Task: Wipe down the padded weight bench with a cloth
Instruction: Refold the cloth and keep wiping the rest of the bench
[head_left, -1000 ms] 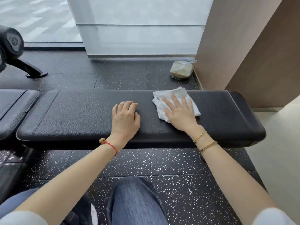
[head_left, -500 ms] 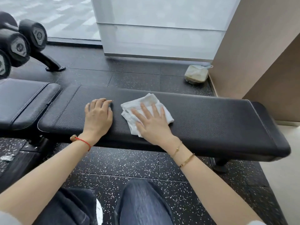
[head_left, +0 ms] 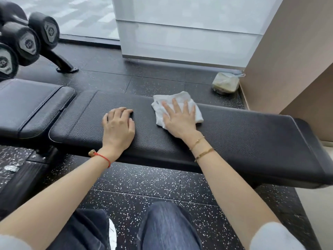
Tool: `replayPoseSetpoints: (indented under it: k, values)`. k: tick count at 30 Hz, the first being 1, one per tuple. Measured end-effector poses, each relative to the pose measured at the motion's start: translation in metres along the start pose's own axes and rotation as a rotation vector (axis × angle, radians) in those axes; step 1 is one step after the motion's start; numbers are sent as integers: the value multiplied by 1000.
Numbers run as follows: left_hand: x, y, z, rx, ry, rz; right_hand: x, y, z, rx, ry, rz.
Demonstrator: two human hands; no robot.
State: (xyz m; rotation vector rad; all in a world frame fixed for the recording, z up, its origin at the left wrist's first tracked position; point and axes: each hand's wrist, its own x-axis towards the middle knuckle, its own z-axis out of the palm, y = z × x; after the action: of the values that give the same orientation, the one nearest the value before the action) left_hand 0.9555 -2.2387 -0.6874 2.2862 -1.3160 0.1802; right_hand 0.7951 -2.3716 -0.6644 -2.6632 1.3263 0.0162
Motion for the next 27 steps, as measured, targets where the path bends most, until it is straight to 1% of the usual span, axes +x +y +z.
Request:
replayPoseSetpoints:
  k: [3, 5, 7, 9, 12, 14, 16, 18, 22, 24, 27]
  values:
    - [-1, 0, -1, 10, -13, -2, -23, -23, 10, -30, 34, -137]
    - [-1, -1, -2, 8, -11, 0, -41, -19, 13, -25, 52, -204]
    - [-2, -1, -3, 9, -11, 8, -56, -2, 15, -25, 55, -231]
    - [-2, -1, -3, 9, -17, 21, -62, 21, 13, -33, 57, -188]
    - [-3, -3, -4, 12, -25, 30, -49, 50, 3, -27, 56, 5]
    - [-3, -2, -4, 16, -25, 24, -28, 53, -4, -13, 42, 133]
    - [-2, -2, -3, 15, -22, 19, -10, 41, -5, -3, 27, 170]
    - [-2, -2, -3, 15, -22, 20, -3, 18, -2, -1, 15, 118]
    - [-1, -2, -2, 16, -26, 11, -23, -24, 11, -26, 53, -79]
    - [-1, -4, -2, 13, -22, 16, -40, -29, 15, -27, 55, -157]
    - [-1, -6, -4, -3, -20, 31, -65, -7, 16, -30, 33, -210]
